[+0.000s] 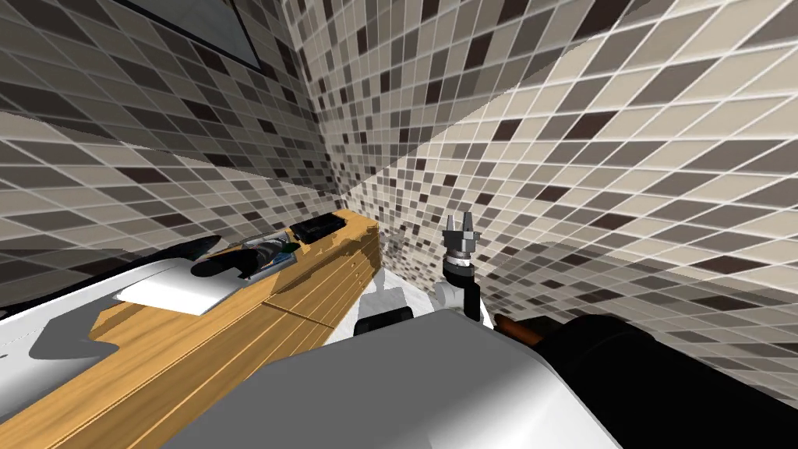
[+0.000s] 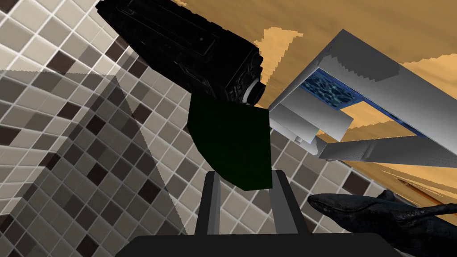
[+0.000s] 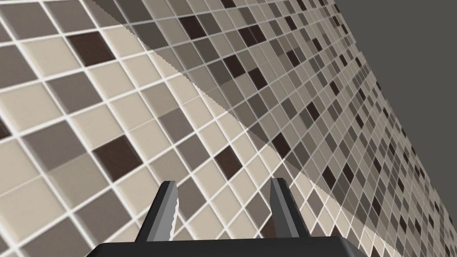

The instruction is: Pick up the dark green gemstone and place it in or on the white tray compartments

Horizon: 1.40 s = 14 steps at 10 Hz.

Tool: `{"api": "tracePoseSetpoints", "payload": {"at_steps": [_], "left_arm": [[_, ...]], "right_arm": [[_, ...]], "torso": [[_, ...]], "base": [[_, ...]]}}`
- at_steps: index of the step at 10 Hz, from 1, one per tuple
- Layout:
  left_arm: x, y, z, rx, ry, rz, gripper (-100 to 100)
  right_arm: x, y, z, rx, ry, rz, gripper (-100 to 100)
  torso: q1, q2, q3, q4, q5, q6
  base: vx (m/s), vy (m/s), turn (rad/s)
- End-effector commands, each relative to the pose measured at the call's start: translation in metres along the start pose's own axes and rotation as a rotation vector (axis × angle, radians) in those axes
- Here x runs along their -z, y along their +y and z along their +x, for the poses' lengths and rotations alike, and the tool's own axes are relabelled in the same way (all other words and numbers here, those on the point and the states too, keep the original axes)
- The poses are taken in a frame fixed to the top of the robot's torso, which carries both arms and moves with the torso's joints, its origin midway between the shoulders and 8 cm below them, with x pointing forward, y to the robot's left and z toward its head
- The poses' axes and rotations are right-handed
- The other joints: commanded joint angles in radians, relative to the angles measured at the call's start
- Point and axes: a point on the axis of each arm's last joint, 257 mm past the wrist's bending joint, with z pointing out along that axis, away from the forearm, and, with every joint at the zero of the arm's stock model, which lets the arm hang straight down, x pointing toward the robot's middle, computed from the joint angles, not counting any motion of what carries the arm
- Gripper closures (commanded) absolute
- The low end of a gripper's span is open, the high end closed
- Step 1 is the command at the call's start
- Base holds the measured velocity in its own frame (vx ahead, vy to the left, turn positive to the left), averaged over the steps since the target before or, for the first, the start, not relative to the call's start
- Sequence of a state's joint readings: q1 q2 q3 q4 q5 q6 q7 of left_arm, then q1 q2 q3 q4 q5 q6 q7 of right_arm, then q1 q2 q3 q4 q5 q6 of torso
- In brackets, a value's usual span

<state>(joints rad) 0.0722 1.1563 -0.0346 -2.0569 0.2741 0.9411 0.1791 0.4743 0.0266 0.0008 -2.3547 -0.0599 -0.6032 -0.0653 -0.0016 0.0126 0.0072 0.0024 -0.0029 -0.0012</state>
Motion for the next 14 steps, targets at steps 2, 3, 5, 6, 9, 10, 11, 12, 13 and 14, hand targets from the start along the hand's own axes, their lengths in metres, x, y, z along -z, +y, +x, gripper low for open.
{"api": "tracePoseSetpoints", "payload": {"at_steps": [2, 3, 5, 6, 9, 10, 11, 12, 13, 14], "left_arm": [[0.0, 0.01, -0.026, 0.041, -0.033, -0.047, 100], [-0.001, 0.02, -0.032, 0.059, -0.038, -0.077, 100], [-0.001, 0.042, -0.038, 0.087, -0.039, -0.135, 100], [-0.002, 0.06, -0.041, 0.108, -0.038, -0.178, 100], [0.0, 0.099, -0.043, 0.15, -0.034, -0.268, 100], [0.001, 0.117, -0.044, 0.169, -0.031, -0.309, 100], [0.002, 0.125, -0.044, 0.177, -0.03, -0.328, 100], [0.004, 0.14, -0.043, 0.19, -0.027, -0.36, 100], [0.006, 0.15, -0.042, 0.199, -0.025, -0.382, 100], [0.006, 0.145, -0.044, 0.192, -0.027, -0.366, 100]], "right_arm": [[0.0, 0.0, 0.0, 0.0, 0.0, 0.0, 0], [0.0, 0.0, 0.0, 0.0, 0.0, 0.0, 0], [0.0, 0.0, 0.0, 0.001, 0.0, 0.0, 0], [0.0, 0.0, 0.0, 0.001, 0.0, 0.0, 0], [0.0, 0.0, 0.0, 0.001, 0.0, 0.0, 0], [0.0, 0.0, 0.0, 0.001, 0.0, 0.0, 0], [0.0, 0.0, 0.0, 0.001, 0.0, 0.0, 0], [0.0, 0.0, 0.0, 0.001, 0.0, 0.0, 0], [0.0, 0.0, 0.0, 0.001, 0.0, 0.0, 0], [0.0, 0.0, 0.0, 0.001, 0.0, 0.0, 0]], "torso": [[0.001, -0.002, -0.001, -0.001, 0.0, 0.0], [0.004, -0.005, -0.003, -0.001, 0.001, 0.0], [0.015, -0.014, -0.008, -0.003, 0.004, -0.001], [0.017, -0.018, -0.011, -0.005, 0.005, 0.0], [0.022, -0.021, -0.013, -0.006, 0.006, -0.002], [0.023, -0.022, -0.013, -0.006, 0.007, -0.002], [0.024, -0.022, -0.013, -0.006, 0.007, -0.002], [0.023, -0.022, -0.014, -0.006, 0.007, -0.003], [0.021, -0.022, -0.014, -0.007, 0.007, -0.002], [0.02, -0.022, -0.014, -0.006, 0.006, -0.003]], "base": [[-0.129, 0.034, -0.248], [-0.056, 0.136, -0.28], [0.036, 0.195, -0.257], [0.034, 0.223, -0.292], [0.049, 0.227, -0.211], [0.04, 0.253, -0.219], [0.047, 0.24, -0.161], [0.04, 0.204, -0.155], [0.04, 0.194, -0.133], [0.019, 0.091, -0.025]]}}
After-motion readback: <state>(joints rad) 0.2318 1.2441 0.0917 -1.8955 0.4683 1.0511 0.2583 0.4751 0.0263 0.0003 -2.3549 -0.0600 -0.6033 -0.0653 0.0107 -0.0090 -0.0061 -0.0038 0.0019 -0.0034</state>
